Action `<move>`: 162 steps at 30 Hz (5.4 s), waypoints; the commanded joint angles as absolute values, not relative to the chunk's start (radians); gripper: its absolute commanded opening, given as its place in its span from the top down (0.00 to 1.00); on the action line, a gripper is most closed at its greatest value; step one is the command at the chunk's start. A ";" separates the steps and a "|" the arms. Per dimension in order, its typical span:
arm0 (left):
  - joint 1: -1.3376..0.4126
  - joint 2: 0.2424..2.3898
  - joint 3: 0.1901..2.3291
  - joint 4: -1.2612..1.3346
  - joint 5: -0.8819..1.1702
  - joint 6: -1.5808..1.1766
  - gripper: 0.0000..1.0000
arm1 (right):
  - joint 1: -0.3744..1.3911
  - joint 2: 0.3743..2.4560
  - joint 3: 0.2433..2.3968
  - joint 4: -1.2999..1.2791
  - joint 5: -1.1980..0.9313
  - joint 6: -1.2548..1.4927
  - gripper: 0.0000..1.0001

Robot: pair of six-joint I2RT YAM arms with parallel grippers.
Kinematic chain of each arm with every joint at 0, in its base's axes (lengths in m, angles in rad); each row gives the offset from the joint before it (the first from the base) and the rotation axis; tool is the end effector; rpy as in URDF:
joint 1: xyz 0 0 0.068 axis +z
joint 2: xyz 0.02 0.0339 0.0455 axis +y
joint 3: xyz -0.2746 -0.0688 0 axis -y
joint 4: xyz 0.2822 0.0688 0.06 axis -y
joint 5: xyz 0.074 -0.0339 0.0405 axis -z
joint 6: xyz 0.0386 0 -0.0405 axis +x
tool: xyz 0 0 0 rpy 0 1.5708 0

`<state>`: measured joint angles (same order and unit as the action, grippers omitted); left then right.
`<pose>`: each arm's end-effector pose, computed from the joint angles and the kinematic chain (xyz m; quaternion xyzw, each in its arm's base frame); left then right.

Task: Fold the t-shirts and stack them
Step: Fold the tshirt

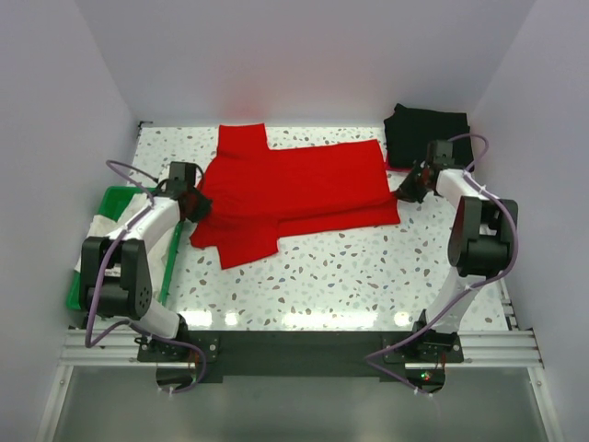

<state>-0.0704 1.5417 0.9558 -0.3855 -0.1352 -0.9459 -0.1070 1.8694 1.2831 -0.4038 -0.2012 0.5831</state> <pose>0.3432 -0.0190 0.1893 -0.4221 0.8549 -0.0869 0.2887 0.4288 -0.0383 0.1763 0.2954 0.9068 0.1607 0.2541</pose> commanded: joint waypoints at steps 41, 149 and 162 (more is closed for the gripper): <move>-0.054 1.413 0.689 -0.338 -0.276 -1.009 0.42 | -0.057 1.647 0.920 -0.210 -0.077 0.676 0.49; -0.528 0.804 0.339 -0.624 -0.242 -1.264 0.64 | 1.106 1.604 0.864 0.025 0.124 0.775 0.47; -0.529 0.785 0.397 -0.618 -0.238 -1.209 1.00 | 1.131 1.666 0.948 -0.035 0.195 0.790 0.70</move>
<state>-0.5205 0.7998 0.3466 -0.6231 -0.2180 -1.2373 1.1275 1.6821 0.8772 -0.0437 0.1173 0.7853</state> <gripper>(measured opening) 0.019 0.321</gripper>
